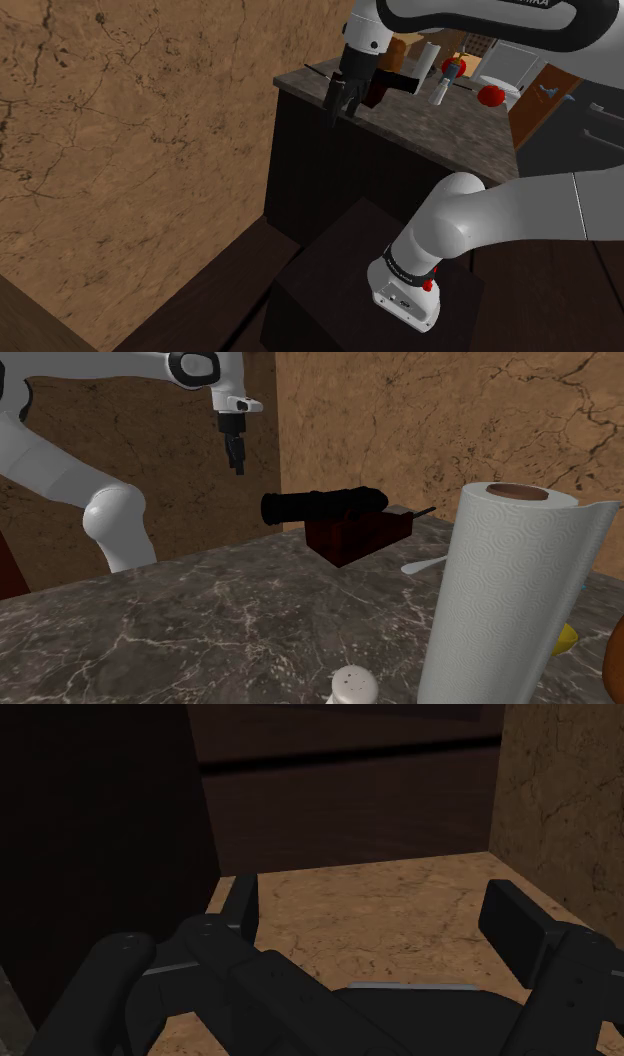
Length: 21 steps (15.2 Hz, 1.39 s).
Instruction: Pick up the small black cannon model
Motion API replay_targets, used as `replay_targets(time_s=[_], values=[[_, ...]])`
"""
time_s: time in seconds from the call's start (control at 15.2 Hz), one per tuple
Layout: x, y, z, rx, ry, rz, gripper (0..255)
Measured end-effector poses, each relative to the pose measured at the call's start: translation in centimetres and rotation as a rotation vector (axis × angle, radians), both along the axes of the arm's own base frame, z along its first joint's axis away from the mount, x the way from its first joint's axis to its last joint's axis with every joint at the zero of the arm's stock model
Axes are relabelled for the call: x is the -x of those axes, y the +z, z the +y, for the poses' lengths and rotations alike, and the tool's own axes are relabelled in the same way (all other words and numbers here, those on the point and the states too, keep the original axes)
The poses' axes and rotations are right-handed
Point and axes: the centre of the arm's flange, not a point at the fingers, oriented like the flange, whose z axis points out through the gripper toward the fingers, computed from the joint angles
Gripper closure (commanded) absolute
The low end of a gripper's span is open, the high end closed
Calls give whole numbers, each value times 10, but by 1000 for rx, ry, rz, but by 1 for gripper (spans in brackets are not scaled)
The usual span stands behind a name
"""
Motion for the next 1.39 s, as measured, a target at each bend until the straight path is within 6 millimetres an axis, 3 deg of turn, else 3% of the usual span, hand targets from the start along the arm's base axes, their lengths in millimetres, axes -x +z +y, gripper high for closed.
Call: replay_targets(time_s=[0.13,0.26,1.39], values=[[0,0,-5,2,1,-1,0],[-1,0,-25,10,5,-6,0],[-18,15,-234,93,55,-52,0]])
